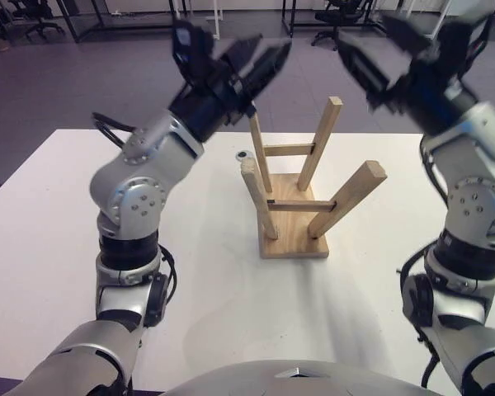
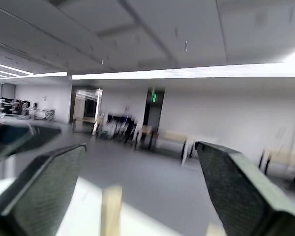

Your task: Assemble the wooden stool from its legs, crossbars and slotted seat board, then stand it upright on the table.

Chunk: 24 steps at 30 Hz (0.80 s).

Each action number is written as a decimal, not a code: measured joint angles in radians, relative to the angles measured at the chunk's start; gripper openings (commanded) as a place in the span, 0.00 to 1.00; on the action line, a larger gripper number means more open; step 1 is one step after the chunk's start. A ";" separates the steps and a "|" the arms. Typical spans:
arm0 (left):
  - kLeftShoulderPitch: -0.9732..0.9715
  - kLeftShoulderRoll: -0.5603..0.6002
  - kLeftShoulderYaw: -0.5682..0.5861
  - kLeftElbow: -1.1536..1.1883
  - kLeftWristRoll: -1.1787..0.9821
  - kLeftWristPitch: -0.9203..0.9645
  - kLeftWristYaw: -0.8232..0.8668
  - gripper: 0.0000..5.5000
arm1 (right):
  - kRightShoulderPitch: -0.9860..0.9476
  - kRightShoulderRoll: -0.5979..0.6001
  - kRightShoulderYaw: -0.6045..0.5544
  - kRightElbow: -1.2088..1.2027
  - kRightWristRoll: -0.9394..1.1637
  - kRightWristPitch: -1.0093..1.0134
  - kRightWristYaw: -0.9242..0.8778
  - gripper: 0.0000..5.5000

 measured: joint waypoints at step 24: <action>0.315 0.155 0.240 0.282 0.071 -0.245 -0.253 0.50 | 0.350 0.035 0.283 0.339 0.015 -0.265 0.309 0.76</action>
